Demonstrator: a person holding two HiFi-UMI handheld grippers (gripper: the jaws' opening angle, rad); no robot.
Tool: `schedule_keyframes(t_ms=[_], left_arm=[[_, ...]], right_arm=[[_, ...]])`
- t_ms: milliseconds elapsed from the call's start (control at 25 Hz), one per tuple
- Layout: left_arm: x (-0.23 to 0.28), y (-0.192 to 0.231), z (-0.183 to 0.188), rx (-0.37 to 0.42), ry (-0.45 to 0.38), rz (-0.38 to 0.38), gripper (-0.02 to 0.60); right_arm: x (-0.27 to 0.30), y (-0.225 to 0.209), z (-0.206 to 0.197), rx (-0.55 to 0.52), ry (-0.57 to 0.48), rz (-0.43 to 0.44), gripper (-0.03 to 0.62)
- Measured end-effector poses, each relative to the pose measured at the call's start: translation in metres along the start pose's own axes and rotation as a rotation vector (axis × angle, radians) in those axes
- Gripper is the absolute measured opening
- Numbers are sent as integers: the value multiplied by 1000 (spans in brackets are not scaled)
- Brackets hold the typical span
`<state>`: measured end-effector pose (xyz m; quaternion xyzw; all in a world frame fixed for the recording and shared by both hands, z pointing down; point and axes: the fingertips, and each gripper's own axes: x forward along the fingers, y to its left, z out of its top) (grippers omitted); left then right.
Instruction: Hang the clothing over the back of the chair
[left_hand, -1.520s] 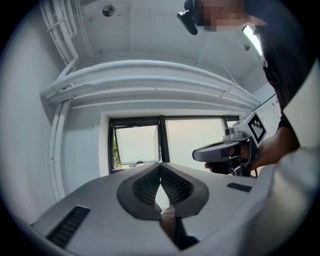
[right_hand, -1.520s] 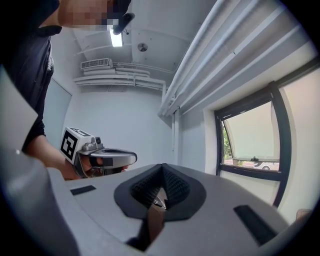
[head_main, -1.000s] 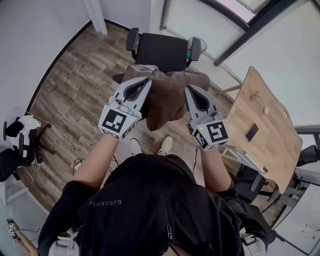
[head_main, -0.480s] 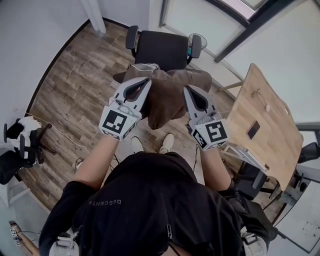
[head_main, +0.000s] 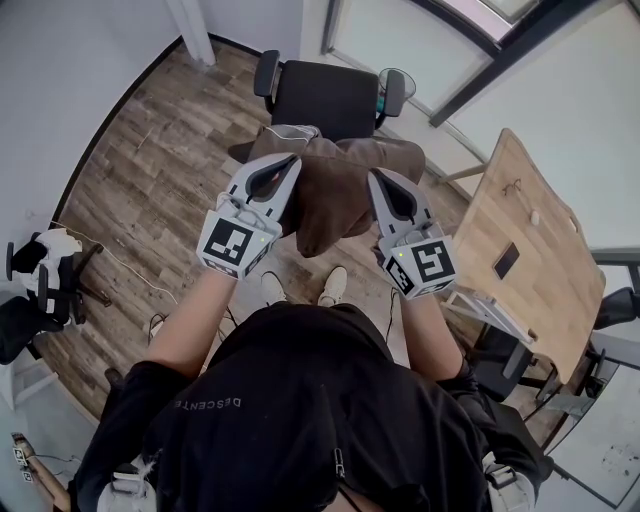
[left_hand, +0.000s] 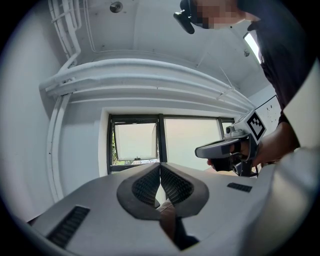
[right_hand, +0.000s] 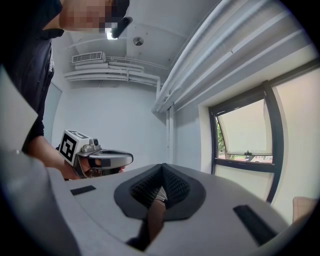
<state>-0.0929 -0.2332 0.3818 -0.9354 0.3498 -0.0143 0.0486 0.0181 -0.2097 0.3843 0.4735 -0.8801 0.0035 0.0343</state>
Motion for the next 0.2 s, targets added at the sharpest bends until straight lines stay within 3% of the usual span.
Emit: schedule_keyframes(t_ms=[200], left_arm=[[-2,-4,0,-2,-2,-4,20]], right_arm=[[-3,3,-1,-2,0,2,5]])
